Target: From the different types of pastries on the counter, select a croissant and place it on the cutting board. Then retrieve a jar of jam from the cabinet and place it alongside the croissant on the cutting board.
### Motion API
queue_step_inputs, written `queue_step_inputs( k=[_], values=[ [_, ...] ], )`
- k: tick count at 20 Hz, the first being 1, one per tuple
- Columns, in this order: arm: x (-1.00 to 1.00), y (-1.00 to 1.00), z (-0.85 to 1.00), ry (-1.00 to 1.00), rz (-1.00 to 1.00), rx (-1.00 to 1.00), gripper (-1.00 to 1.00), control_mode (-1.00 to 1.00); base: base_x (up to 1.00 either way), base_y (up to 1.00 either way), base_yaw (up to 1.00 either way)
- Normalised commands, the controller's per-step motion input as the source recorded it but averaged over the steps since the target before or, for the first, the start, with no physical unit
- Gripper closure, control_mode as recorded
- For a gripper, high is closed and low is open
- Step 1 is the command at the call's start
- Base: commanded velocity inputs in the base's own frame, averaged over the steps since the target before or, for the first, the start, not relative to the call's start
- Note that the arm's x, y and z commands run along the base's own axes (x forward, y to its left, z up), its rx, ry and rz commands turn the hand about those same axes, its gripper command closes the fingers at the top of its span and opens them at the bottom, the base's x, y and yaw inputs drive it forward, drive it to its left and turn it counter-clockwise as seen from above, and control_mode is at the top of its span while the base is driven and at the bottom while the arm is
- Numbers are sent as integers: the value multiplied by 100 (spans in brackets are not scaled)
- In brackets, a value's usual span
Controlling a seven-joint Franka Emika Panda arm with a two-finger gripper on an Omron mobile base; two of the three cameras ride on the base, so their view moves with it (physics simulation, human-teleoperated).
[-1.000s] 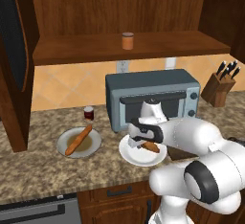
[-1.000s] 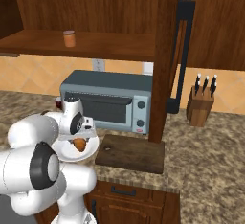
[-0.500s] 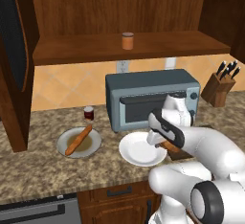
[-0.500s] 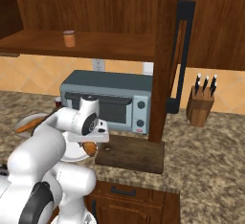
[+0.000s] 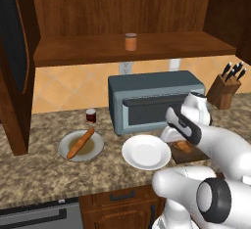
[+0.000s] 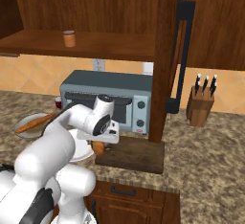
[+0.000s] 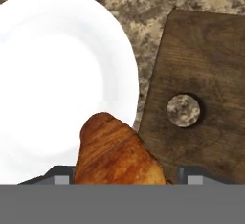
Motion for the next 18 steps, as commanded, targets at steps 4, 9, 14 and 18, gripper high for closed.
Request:
queue_step_inputs(
  k=[4, 9, 14, 18],
  values=[
    [42, -42, 4, 4, -6, 7, 100, -100, 0, 0, 0],
    [44, -19, -1, 7, -4, 0, 100, -100, 0, 0, 0],
    [23, -24, -11, 4, -7, 0, 100, -100, 0, 0, 0],
    [2, -40, -38, 0, -9, 0, 100, -100, 0, 0, 0]
  ],
)
